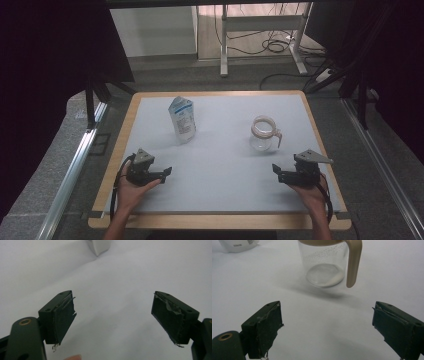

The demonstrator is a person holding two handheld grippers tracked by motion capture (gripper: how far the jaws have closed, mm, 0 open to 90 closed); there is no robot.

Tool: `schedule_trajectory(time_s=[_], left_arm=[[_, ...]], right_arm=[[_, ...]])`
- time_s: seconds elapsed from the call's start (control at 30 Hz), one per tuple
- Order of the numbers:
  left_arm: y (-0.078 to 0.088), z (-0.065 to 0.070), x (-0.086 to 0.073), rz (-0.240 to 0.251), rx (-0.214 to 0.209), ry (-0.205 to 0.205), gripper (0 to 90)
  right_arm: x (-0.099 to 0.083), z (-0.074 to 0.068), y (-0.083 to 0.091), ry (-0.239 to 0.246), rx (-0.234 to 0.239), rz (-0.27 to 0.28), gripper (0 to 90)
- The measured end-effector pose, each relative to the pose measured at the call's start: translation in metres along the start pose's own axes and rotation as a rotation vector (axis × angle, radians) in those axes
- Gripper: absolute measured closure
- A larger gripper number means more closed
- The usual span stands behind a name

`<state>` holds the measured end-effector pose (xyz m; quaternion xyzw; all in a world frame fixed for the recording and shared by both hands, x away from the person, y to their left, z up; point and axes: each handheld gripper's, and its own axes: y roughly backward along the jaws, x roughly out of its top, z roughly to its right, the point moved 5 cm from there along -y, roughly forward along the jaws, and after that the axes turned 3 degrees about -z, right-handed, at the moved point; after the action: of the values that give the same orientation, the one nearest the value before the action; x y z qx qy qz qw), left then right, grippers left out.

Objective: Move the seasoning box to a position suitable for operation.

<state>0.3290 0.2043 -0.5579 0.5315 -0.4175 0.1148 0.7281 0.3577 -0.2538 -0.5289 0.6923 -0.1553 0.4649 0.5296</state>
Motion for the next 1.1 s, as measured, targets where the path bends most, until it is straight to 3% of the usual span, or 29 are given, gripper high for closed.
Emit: schedule_trajectory(time_s=[0.1, 0.33, 0.5, 0.7, 1.1], left_arm=[[0.001, 0.001, 0.001, -0.001, 0.003, -0.009, 18.4], [0.004, 0.005, -0.001, -0.008, -0.055, 0.008, 17.7], [0.003, 0.007, -0.003, -0.036, -0.075, 0.002, 16.9], [0.0, 0.005, -0.005, -0.047, -0.093, 0.018, 16.8], [-0.005, 0.011, -0.006, -0.071, -0.117, 0.01, 16.4]], right_arm=[[0.001, -0.001, 0.002, 0.006, -0.01, 0.008, 9.4], [0.012, -0.002, 0.008, 0.022, 0.001, 0.026, 9.6], [0.023, 0.004, 0.011, 0.0, 0.023, 0.056, 9.7], [0.056, 0.011, 0.003, 0.018, 0.014, 0.058, 6.6], [0.109, 0.017, -0.026, 0.019, 0.072, 0.04, 2.4]])
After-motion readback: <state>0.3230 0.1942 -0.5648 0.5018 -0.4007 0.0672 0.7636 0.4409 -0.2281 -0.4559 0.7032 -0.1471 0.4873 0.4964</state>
